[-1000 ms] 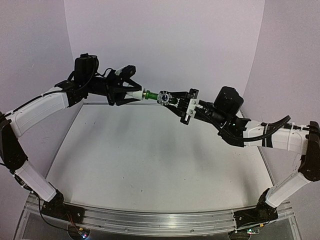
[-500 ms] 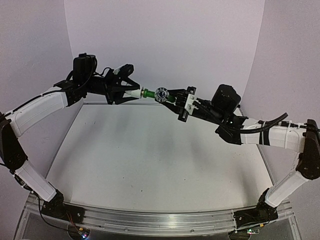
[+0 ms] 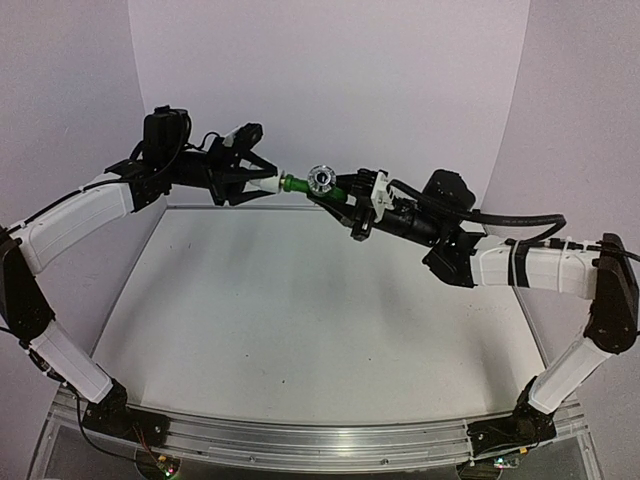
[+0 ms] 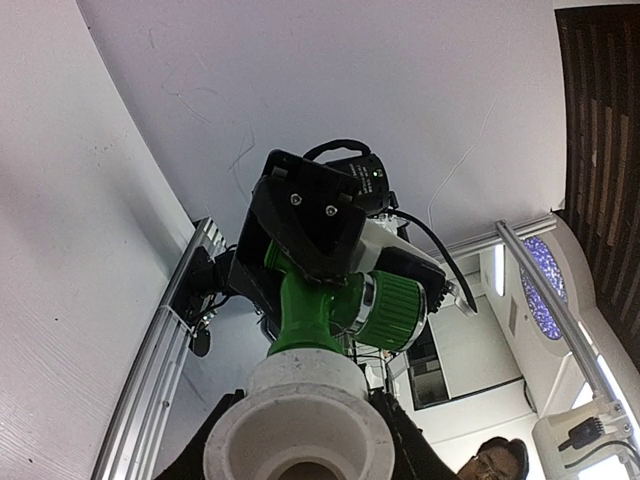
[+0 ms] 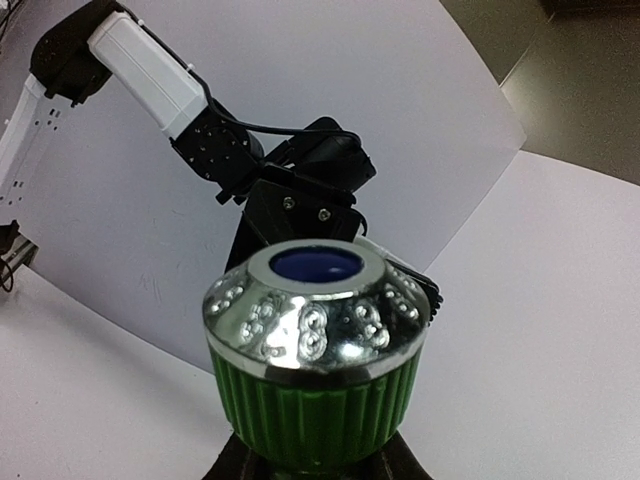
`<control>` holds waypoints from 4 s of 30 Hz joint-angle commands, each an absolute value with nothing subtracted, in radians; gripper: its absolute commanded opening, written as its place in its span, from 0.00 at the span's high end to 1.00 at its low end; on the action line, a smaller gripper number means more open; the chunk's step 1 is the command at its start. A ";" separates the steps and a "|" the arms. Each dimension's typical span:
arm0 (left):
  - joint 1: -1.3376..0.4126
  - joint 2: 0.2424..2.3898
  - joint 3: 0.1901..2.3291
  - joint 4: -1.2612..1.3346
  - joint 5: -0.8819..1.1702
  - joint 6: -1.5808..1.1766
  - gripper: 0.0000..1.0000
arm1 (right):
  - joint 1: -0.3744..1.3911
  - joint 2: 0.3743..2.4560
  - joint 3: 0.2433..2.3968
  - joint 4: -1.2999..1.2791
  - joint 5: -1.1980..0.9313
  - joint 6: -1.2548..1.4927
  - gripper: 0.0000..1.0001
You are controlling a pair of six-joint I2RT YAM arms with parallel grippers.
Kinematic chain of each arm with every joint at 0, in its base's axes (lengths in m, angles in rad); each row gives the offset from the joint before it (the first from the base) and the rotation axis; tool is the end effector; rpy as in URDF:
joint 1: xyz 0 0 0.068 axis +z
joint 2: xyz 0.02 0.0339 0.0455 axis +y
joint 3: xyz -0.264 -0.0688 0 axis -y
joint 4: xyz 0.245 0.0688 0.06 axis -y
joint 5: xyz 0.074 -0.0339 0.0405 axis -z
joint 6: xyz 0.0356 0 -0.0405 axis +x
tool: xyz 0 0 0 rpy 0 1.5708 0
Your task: Install the water faucets
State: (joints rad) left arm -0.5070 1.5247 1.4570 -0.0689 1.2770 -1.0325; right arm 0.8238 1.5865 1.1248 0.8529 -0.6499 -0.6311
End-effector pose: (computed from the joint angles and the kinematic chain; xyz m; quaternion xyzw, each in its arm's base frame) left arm 0.2806 -0.1948 0.4090 0.2210 0.6862 -0.6898 0.0663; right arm 0.2321 0.2823 0.3611 -0.5487 0.2172 0.2525 0.7668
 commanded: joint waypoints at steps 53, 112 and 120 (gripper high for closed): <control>-0.561 1.370 1.358 0.030 0.942 -0.528 1.00 | 0.840 1.927 1.429 1.150 -0.846 0.573 1.00; -0.688 1.359 1.027 -0.169 0.359 0.658 1.00 | 0.735 2.182 1.309 1.631 -1.119 2.045 0.52; -0.603 1.323 1.005 -0.016 0.400 0.373 1.00 | 0.685 2.118 1.122 1.644 -1.054 1.966 0.11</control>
State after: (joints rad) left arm -0.6412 1.3609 0.9782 -0.1751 0.3710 0.5659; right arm 0.7080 2.2010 1.1733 1.2763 -1.0931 1.9933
